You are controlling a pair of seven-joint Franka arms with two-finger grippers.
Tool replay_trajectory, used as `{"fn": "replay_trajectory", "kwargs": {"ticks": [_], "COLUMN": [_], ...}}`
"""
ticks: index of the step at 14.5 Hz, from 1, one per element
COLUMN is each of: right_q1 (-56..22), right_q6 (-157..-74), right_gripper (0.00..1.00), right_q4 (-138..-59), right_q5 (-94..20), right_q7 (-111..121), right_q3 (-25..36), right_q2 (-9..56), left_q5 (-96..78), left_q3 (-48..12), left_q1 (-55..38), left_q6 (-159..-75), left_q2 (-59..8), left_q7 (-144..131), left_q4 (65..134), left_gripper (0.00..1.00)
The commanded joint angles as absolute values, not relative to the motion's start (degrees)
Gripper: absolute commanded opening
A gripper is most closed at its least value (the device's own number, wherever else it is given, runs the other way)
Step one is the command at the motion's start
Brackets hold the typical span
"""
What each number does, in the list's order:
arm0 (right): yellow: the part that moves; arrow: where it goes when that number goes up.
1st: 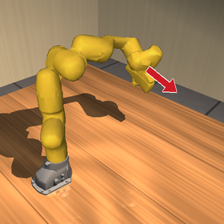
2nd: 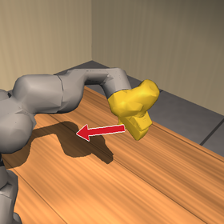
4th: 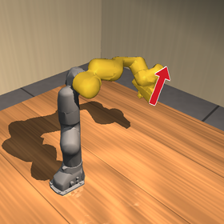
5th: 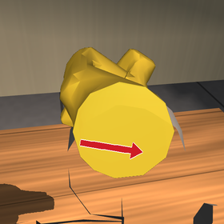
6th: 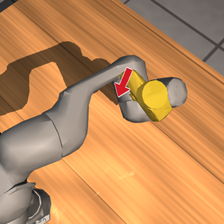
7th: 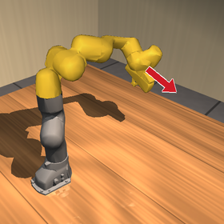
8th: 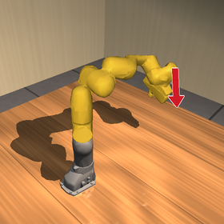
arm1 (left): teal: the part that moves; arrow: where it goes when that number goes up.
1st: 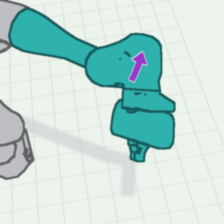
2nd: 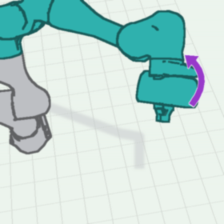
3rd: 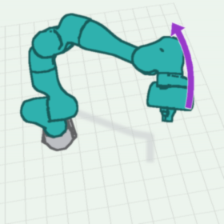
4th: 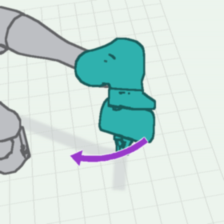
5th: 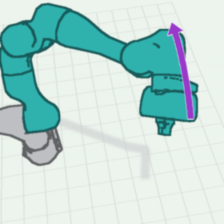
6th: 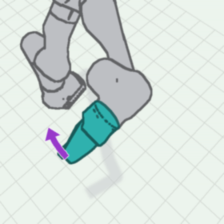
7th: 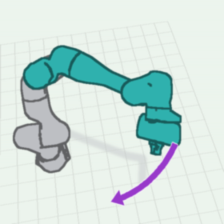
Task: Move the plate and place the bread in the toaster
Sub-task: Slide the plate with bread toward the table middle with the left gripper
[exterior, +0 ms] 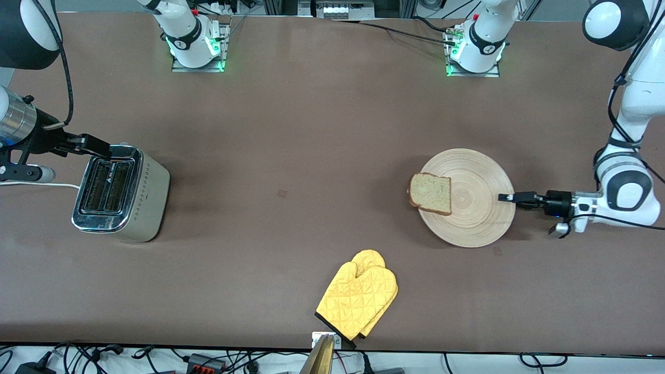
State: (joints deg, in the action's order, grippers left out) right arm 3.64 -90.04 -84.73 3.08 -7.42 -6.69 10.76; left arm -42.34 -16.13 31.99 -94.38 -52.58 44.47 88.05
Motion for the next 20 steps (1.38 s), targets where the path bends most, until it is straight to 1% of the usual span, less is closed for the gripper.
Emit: {"fn": "replay_trajectory", "kwargs": {"ticks": [1,3,6,7,9,10,11,15,17,20], "right_q1": [3.78,3.78,3.78,3.78,3.78,3.78,3.78,3.87,3.87,3.87], "right_q6": [-89.74,-89.74,-89.74,-89.74,-89.74,-89.74,-89.74,-89.74,-89.74,-89.74], "right_gripper": [1.00,1.00,1.00,1.00,1.00,1.00,1.00,1.00,1.00,1.00], "right_q4": [-85.43,-85.43,-85.43,-85.43,-85.43,-85.43,-85.43,-85.43,-85.43,-85.43], "right_q5": [2.20,2.20,2.20,2.20,2.11,1.67,1.58,1.58,1.58,1.49], "right_q7": [-7.47,-7.47,-7.47,-7.47,-7.47,-7.47,-7.47,-7.47,-7.47,-7.47], "right_q3": [-6.68,-6.68,-6.68,-6.68,-6.68,-6.68,-6.68,-6.68,-6.68,-6.68], "right_q2": [9.67,9.67,9.67,9.75,9.76,9.76,9.76,9.76,9.76,9.67], "left_q5": [-45.08,-49.54,-52.29,-52.38,-53.08,-55.17,-58.07,-66.24,-71.26,-71.72], "left_q3": [-22.91,-26.87,-33.64,-35.49,-39.97,-41.03,-41.31,-41.31,-41.22,-40.70], "left_q1": [33.13,32.96,32.96,32.87,31.74,30.25,27.54,18.57,15.57,13.45], "left_q6": [-104.20,-109.31,-115.20,-118.36,-128.10,-132.15,-135.15,-142.28,-142.65,-143.26], "left_q2": [-48.25,-48.25,-48.25,-48.25,-48.78,-48.87,-48.87,-49.66,-50.44,-51.32], "left_q7": [44.12,44.12,41.67,41.23,40.52,40.52,40.87,43.15,45.25,47.54], "left_q4": [98.07,101.76,103.88,104.93,107.57,108.62,108.98,108.72,108.28,108.11], "left_gripper": [0.01,0.01,0.01,0.01,0.01,0.01,0.01,0.01,0.01,0.02]}}
